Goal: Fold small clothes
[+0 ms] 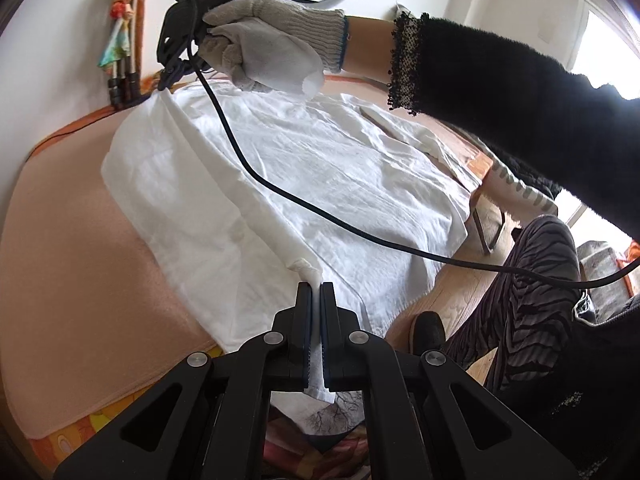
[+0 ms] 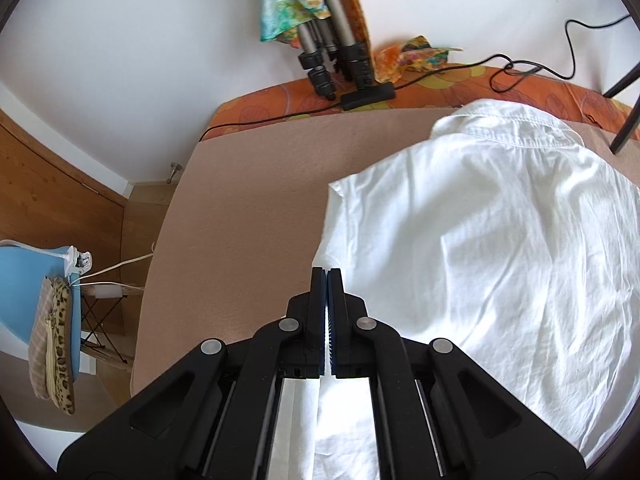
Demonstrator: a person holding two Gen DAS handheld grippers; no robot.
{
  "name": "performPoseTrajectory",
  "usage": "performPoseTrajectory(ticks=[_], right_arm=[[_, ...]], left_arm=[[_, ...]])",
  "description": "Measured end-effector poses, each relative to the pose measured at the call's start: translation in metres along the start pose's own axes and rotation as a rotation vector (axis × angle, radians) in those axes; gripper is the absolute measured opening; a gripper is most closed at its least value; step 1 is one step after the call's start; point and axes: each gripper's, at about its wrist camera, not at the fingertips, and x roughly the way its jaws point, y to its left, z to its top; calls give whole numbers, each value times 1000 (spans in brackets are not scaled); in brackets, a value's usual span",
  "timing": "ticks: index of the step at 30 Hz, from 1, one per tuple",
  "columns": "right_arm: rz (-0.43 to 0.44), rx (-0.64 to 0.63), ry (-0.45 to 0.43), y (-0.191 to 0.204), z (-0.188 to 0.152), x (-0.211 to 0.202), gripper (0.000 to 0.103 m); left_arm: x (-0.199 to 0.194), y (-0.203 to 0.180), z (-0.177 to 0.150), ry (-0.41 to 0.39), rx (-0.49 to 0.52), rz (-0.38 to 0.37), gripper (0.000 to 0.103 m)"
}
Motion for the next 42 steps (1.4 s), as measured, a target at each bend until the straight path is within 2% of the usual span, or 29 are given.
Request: performPoseTrajectory(ticks=[2,3,5,7,9,11,13,14,17,19,21,22,24,26,29,31,32,33,35,36,40,42], right_arm=[[-9,12,9,-19,-5,4,2],[-31,9,13,-29,-10,4,3],[-114,-10,18,-40,-17,6,5],[-174,-37,24,-49,-26,6,9],[-198,-76,15,-50,-37,0,15],[-188,-96,-12,-50,-49,-9,40],[-135,-96,-24,-49,-60,-18,55],[-111,-98,-22,-48,-67,-20,56],[-92,-116,-20,-41,-86,-20,56],[-102,-119,-42,-38,-97,-22,56],[-88,-124,-48,-36,-105,-22,56],[-84,-123,-50,-35,-107,-22,56],[-82,-121,-39,-35,-113,-19,56],[-87,-119,-38,-36,-117,-16,56],[-108,-145,-45,-34,-124,-13,56],[-134,-185,-42,-29,-128,-7,56],[-165,-206,-38,-26,-130,-4,54],[-205,-229,-35,-24,-133,0,50],[-286,-263,-11,-23,-136,8,20],[-295,-266,7,-26,-138,11,15],[-349,-248,5,-41,-139,7,10],[-315,-205,9,-53,-136,3,10]], left_arm=[[13,-10,2,35,47,-10,3],[18,-14,2,55,63,-11,8],[23,-18,3,73,70,6,15],[21,-19,3,71,53,-8,16],[15,-15,1,47,27,-17,21],[8,-5,2,22,-19,-26,21],[3,15,7,4,-93,7,27],[0,29,10,-6,-142,18,27],[-10,72,25,-40,-284,31,27],[-12,94,41,-71,-330,54,27],[-8,114,59,-88,-372,41,29],[-3,123,69,-88,-393,29,32],[13,135,88,-84,-404,59,56],[32,149,101,-78,-442,58,56],[62,176,110,-69,-577,58,55],[80,194,110,-56,-637,104,52],[86,201,107,-45,-661,147,42],[94,205,106,-17,-662,202,36],[104,210,101,18,-643,294,34],[108,211,99,31,-635,327,33],[111,217,96,41,-601,404,33],[108,219,93,41,-582,452,33]])
